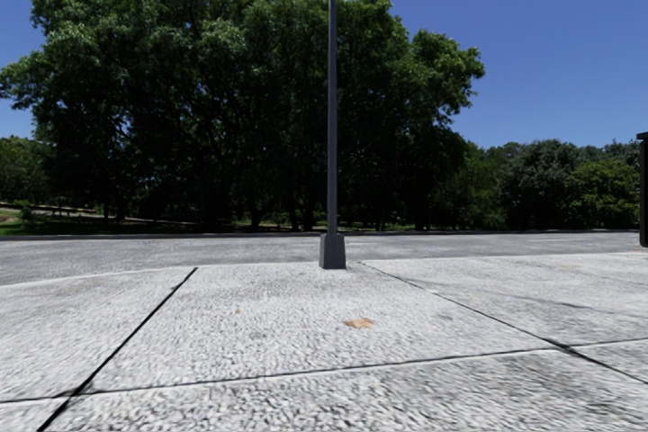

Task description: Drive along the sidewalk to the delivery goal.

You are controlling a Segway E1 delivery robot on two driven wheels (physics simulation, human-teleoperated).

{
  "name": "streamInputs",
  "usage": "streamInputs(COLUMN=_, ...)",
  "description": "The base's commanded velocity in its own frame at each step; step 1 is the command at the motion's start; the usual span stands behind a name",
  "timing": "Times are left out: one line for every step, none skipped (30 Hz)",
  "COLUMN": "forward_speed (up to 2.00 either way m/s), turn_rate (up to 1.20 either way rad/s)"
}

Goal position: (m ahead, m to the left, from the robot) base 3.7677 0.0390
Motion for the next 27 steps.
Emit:
streamInputs(forward_speed=2.0, turn_rate=0.0)
streamInputs(forward_speed=2.0, turn_rate=0.0)
streamInputs(forward_speed=2.0, turn_rate=0.0)
streamInputs(forward_speed=2.0, turn_rate=0.0)
streamInputs(forward_speed=2.0, turn_rate=0.0)
streamInputs(forward_speed=2.0, turn_rate=0.0)
streamInputs(forward_speed=2.0, turn_rate=0.0)
streamInputs(forward_speed=2.0, turn_rate=0.0)
streamInputs(forward_speed=2.0, turn_rate=0.0)
streamInputs(forward_speed=2.0, turn_rate=0.0)
streamInputs(forward_speed=2.0, turn_rate=0.0)
streamInputs(forward_speed=2.0, turn_rate=0.0)
streamInputs(forward_speed=2.0, turn_rate=0.0)
streamInputs(forward_speed=2.0, turn_rate=0.0)
streamInputs(forward_speed=2.0, turn_rate=0.01)
streamInputs(forward_speed=2.0, turn_rate=0.01)
streamInputs(forward_speed=2.0, turn_rate=0.01)
streamInputs(forward_speed=2.0, turn_rate=0.01)
streamInputs(forward_speed=2.0, turn_rate=0.01)
streamInputs(forward_speed=2.0, turn_rate=0.01)
streamInputs(forward_speed=2.0, turn_rate=0.01)
streamInputs(forward_speed=2.0, turn_rate=0.01)
streamInputs(forward_speed=2.0, turn_rate=0.01)
streamInputs(forward_speed=2.0, turn_rate=0.01)
streamInputs(forward_speed=2.0, turn_rate=0.01)
streamInputs(forward_speed=2.0, turn_rate=0.01)
streamInputs(forward_speed=2.0, turn_rate=0.02)
